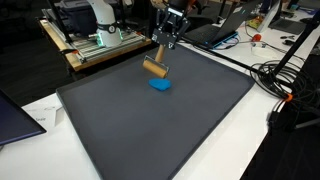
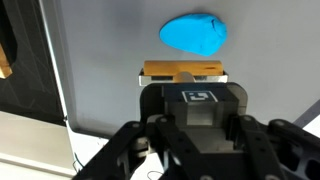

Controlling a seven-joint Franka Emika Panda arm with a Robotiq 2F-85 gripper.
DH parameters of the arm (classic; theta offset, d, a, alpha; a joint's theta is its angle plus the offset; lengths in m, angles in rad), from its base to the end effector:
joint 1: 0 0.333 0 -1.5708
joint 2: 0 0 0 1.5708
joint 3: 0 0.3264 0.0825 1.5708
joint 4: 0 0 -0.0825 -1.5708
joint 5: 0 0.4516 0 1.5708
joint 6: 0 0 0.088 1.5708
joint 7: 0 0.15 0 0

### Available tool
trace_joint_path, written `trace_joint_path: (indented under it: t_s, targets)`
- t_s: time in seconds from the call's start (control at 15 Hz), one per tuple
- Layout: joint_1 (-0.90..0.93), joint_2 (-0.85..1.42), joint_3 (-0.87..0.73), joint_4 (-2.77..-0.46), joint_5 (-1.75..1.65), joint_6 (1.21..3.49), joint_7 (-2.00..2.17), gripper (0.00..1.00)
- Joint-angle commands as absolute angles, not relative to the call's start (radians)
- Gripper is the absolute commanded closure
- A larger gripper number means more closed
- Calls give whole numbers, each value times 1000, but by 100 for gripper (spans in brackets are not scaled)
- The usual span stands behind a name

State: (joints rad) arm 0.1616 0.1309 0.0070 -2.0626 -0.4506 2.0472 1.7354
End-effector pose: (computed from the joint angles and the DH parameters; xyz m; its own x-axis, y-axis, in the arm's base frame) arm 0.6081 0.0624 0.2957 0.2460 -0.8925 0.3781 -0.9689 -0.2152 0.1225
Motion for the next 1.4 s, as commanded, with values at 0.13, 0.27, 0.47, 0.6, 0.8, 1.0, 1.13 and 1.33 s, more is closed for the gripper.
trace_joint_path:
  t_s: [0.13, 0.27, 0.47, 0.6, 0.8, 1.0, 1.13, 1.33]
  targets:
    - [205, 127, 64, -2062, -567, 2003, 1917, 78]
    - [220, 147, 79, -2047, -592, 1979, 1975, 78]
    - [239, 178, 95, -2033, -624, 1943, 2058, 78]
    - [250, 202, 101, -2024, -641, 1922, 2103, 78]
    - [268, 245, 103, -2005, -674, 1900, 2174, 78]
    - [286, 282, 104, -1985, -701, 1883, 2219, 78]
    - [300, 298, 105, -1969, -723, 1857, 2236, 78]
    - [318, 292, 114, -1940, -744, 1794, 2209, 78]
